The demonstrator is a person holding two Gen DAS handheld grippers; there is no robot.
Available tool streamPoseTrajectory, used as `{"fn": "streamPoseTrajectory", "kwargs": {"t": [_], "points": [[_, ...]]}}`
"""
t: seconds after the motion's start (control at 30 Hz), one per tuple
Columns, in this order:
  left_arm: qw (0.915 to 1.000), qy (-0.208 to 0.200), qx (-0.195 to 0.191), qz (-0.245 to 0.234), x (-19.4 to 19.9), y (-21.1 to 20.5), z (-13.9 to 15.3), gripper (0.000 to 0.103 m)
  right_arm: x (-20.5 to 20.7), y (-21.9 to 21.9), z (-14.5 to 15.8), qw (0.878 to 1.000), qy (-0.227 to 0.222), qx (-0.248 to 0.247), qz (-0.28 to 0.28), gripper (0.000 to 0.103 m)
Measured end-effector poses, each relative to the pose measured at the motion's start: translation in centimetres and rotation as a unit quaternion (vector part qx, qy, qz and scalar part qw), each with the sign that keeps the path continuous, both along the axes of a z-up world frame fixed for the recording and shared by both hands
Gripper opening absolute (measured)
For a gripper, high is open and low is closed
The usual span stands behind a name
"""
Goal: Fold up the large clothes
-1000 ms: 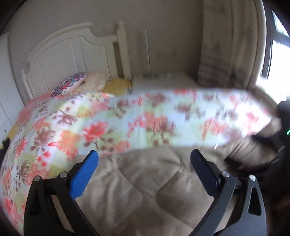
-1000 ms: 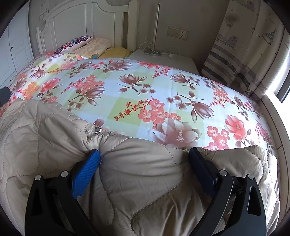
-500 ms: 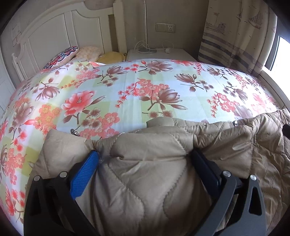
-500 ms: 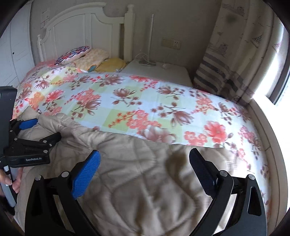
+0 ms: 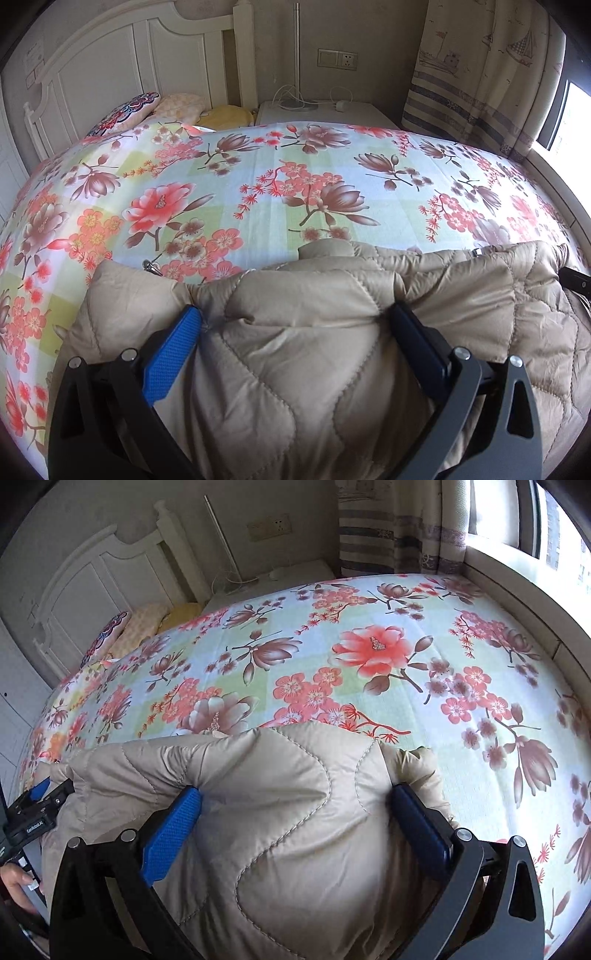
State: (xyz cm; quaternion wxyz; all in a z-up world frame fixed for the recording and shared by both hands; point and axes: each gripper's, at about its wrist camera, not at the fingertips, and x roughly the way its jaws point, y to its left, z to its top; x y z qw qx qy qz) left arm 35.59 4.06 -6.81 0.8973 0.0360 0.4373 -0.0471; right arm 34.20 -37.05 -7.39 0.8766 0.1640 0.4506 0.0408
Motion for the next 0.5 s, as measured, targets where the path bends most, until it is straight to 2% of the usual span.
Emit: {"fn": "streamPoseTrajectory", "kwargs": {"t": [0.27, 0.33, 0.37, 0.43, 0.5], "points": [[1.0000, 0.002, -0.005, 0.000, 0.0, 0.0, -0.1, 0.101, -0.1, -0.2, 0.2, 1.000, -0.001, 0.008, -0.001, 0.099], [1.0000, 0.002, -0.005, 0.000, 0.0, 0.0, -0.1, 0.101, -0.3, 0.0, 0.9, 1.000, 0.008, -0.012, -0.014, 0.098], [1.0000, 0.002, -0.006, 0.000, 0.0, 0.1, -0.1, 0.101, -0.8, 0.4, 1.9, 0.998, 0.007, -0.043, -0.034, 0.098], [1.0000, 0.002, -0.008, 0.000, 0.0, 0.1, -0.1, 0.101, -2.6, 2.0, 4.7, 0.995, -0.033, -0.087, -0.043, 0.098], [1.0000, 0.001, -0.008, 0.000, 0.0, 0.0, -0.1, 0.101, -4.7, 4.8, 7.4, 0.992, -0.087, -0.087, 0.004, 0.098]]}}
